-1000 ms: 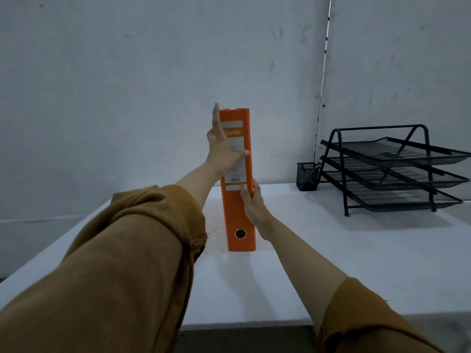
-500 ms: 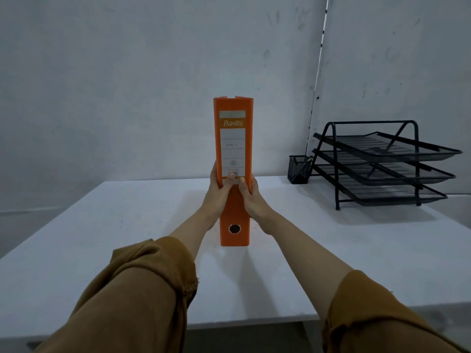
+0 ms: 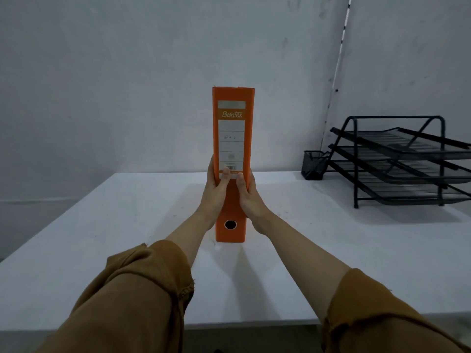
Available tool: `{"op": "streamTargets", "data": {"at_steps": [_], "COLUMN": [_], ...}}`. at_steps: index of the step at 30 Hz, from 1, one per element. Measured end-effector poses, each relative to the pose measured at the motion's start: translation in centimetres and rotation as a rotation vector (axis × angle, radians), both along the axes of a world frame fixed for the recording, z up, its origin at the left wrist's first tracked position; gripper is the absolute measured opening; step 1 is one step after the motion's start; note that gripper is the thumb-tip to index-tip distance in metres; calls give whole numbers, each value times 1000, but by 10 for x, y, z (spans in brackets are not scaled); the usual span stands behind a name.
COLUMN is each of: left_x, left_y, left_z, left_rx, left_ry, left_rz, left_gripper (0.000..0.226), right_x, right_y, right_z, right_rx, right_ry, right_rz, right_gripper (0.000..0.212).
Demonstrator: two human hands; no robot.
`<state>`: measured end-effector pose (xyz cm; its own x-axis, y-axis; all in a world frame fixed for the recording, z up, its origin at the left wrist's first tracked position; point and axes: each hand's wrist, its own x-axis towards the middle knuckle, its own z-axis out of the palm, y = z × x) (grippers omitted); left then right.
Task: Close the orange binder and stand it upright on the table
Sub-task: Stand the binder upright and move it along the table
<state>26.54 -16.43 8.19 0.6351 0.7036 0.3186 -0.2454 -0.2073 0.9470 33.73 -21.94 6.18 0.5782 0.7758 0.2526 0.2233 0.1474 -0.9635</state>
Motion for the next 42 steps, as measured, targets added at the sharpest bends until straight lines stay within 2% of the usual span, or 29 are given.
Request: {"op": "streamTargets", "data": {"at_steps": [16, 25, 29, 35, 42], "left_x": [-153, -227, -240, -234, -231], "left_y": [93, 132, 139, 137, 153], "left_z": [10, 11, 2, -32, -38], "left_rx": [24, 23, 80, 225, 229], "left_ry": [27, 57, 93, 150, 148], "left_rz": [224, 311, 292, 438, 478], "left_gripper": [51, 51, 51, 50, 50], "right_x": [-146, -212, -215, -220, -225], "right_y": [106, 144, 151, 160, 172], "right_z": [9, 9, -1, -17, -21], "right_rx": [-3, -7, 14, 82, 165], "right_ry": [35, -32, -120, -252, -170], "right_rz": [225, 336, 294, 29, 50], "right_gripper": [69, 68, 68, 63, 56]}}
